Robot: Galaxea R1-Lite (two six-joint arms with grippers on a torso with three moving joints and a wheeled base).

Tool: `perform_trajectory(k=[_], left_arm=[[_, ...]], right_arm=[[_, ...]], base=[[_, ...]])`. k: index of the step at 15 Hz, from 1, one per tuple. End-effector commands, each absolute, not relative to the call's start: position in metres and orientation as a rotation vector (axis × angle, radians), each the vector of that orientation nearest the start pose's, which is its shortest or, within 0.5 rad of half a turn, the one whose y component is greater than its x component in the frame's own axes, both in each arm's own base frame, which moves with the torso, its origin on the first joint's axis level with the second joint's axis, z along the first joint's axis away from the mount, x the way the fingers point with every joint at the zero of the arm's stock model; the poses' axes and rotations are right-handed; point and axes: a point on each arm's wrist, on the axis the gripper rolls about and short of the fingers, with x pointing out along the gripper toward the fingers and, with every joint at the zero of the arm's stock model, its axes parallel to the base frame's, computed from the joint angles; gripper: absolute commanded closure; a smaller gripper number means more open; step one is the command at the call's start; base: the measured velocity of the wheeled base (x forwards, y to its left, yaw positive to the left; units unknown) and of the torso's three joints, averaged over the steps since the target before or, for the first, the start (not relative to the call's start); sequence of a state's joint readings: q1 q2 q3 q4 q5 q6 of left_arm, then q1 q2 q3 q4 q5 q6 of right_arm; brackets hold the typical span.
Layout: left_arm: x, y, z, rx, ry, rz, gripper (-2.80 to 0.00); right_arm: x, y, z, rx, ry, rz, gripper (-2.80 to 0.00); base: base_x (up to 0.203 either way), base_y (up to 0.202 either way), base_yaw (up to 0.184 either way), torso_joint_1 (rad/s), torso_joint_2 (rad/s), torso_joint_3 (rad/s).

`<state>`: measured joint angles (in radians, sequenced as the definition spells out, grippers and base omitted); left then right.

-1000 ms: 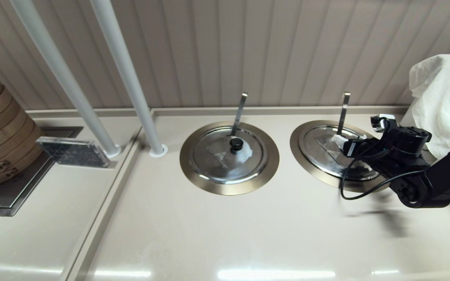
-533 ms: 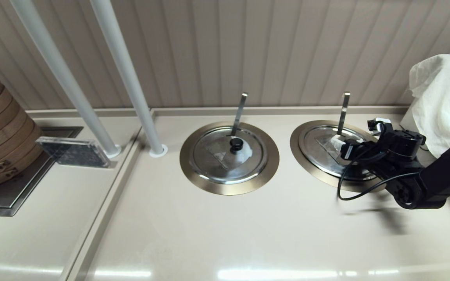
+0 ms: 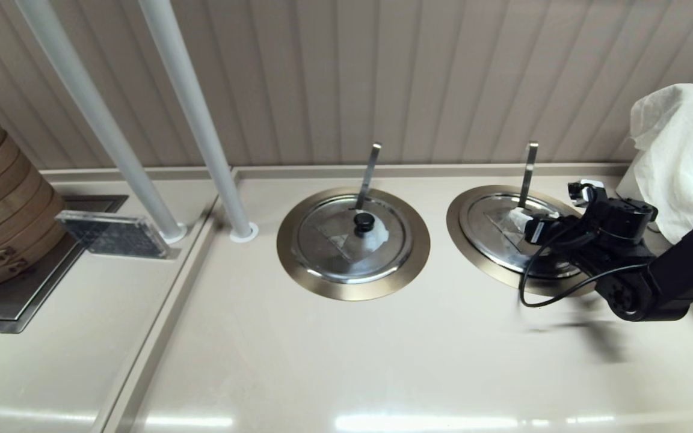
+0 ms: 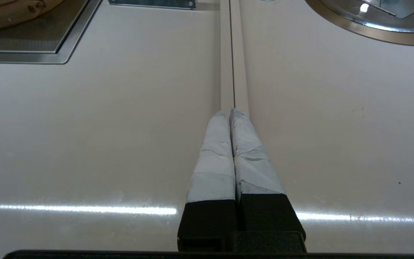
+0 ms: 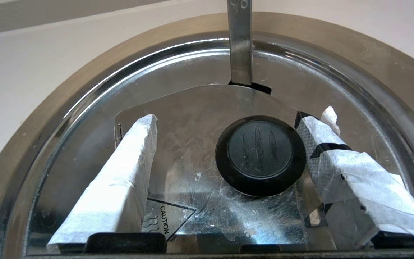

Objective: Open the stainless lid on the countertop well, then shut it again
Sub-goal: Open the lid

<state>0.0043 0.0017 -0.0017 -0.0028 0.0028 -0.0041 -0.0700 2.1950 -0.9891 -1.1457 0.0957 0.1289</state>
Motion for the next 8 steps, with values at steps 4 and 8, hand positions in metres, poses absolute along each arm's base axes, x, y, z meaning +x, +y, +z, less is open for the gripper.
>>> perform_trajectory(k=[4,8], left_arm=[[-0.023,0.0,0.076,-0.005,-0.003,0.008,0.0],[-0.023,0.0,0.076,-0.005,-0.003,0.008,0.0]], right_arm=[[0.405,-0.023,0.115,0.136,0.049,0.032,-2.8],[0.403,-0.022,0.122,0.138,0.037,0.035,-2.8]], base=[[0.0,0.0,0.0,0.0,0.0,0.0],[0.0,0.0,0.0,0.0,0.0,0.0]])
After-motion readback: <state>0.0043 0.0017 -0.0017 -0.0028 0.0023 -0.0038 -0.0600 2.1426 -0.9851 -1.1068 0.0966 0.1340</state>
